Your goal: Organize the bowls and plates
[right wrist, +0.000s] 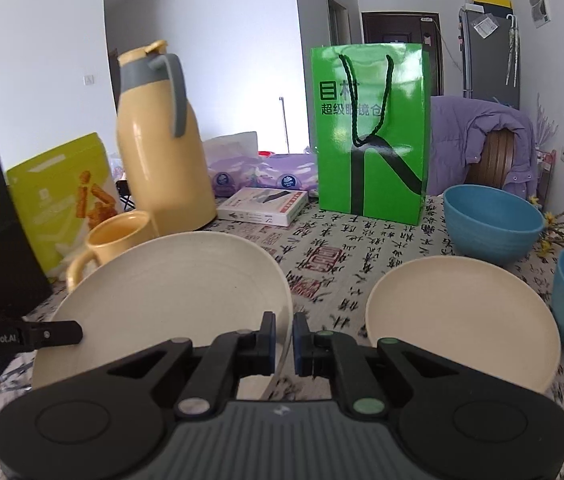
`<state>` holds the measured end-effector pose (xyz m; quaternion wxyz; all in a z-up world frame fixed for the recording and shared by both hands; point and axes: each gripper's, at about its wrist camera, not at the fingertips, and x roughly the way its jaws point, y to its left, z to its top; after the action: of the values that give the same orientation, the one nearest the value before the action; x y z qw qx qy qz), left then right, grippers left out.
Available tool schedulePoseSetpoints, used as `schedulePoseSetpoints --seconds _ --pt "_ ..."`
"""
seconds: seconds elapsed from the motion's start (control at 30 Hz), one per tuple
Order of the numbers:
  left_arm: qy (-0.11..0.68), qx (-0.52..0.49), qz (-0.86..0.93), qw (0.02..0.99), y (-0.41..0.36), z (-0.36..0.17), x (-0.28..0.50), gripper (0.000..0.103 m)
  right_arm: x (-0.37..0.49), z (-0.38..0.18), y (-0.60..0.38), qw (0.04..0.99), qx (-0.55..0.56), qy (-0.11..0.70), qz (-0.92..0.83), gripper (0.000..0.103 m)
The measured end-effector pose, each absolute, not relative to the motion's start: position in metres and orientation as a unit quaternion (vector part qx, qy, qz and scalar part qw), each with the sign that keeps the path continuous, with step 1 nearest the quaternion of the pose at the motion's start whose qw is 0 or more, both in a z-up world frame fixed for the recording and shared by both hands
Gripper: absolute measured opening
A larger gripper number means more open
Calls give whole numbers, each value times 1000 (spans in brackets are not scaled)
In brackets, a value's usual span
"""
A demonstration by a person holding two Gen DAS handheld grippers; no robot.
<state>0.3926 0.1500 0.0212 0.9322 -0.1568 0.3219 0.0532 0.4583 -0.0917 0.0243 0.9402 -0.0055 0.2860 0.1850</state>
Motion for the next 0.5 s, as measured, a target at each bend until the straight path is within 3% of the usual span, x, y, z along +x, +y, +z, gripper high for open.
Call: schedulePoseSetpoints --seconds 0.5 --pt "297 -155 53 941 145 29 225 12 286 35 -98 945 13 268 186 8"
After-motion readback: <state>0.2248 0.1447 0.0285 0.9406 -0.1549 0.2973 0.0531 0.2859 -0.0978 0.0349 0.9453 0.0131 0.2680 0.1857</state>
